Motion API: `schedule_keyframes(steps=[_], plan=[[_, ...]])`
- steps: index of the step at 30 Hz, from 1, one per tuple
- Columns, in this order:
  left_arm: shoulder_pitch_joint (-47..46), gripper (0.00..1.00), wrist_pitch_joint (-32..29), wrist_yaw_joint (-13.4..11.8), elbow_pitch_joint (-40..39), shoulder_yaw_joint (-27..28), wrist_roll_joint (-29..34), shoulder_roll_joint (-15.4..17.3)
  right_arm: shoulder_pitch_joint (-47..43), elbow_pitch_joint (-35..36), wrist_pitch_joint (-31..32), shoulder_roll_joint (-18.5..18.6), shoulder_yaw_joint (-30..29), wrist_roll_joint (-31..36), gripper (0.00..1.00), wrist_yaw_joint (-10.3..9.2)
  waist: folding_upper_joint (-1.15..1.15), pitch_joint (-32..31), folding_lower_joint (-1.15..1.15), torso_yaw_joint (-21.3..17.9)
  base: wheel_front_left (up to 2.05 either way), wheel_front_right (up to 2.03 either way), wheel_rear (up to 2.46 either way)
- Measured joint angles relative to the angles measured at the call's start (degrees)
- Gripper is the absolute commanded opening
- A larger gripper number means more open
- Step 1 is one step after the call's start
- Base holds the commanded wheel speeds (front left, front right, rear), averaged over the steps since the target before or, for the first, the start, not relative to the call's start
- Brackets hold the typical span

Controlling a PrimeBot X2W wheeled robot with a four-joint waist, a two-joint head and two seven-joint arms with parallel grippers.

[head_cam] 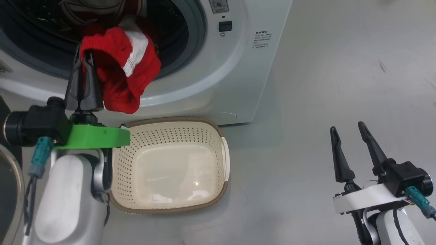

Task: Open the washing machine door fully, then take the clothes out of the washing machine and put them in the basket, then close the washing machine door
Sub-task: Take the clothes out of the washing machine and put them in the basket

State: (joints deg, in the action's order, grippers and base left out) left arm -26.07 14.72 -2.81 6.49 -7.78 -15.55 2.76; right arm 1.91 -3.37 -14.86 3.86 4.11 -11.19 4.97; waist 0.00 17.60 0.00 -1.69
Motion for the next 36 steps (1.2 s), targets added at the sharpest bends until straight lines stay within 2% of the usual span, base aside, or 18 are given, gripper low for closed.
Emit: schedule_keyframes(steps=[8,17,27,36], plan=[[8.2,0.0,0.0,0.0,-1.2,-3.5,-0.7,-0.2,-0.1,0.5,0.0,0.0,0.5,0.3,1.0,0.26,0.0,0.1,0.0,0.8,0.0,0.0,0.0],[12.8,0.0,-1.9,-0.2,3.9,-5.6,-3.7,-0.2,-0.1,0.6,0.0,-0.1,1.8,0.3,1.0,0.46,0.0,1.0,0.0,-0.2,0.0,0.0,0.0],[12.0,0.0,-6.1,-0.2,12.9,-7.4,-4.5,-0.2,0.2,1.1,0.0,-0.2,2.3,0.3,1.0,0.51,0.0,3.7,0.0,-2.7,0.0,0.0,0.0],[4.9,0.0,-10.1,-0.4,22.7,-7.0,-4.8,-0.2,2.3,1.9,0.0,-0.4,3.5,-0.4,1.0,0.97,0.0,7.9,0.0,-5.2,0.0,0.0,0.0]])
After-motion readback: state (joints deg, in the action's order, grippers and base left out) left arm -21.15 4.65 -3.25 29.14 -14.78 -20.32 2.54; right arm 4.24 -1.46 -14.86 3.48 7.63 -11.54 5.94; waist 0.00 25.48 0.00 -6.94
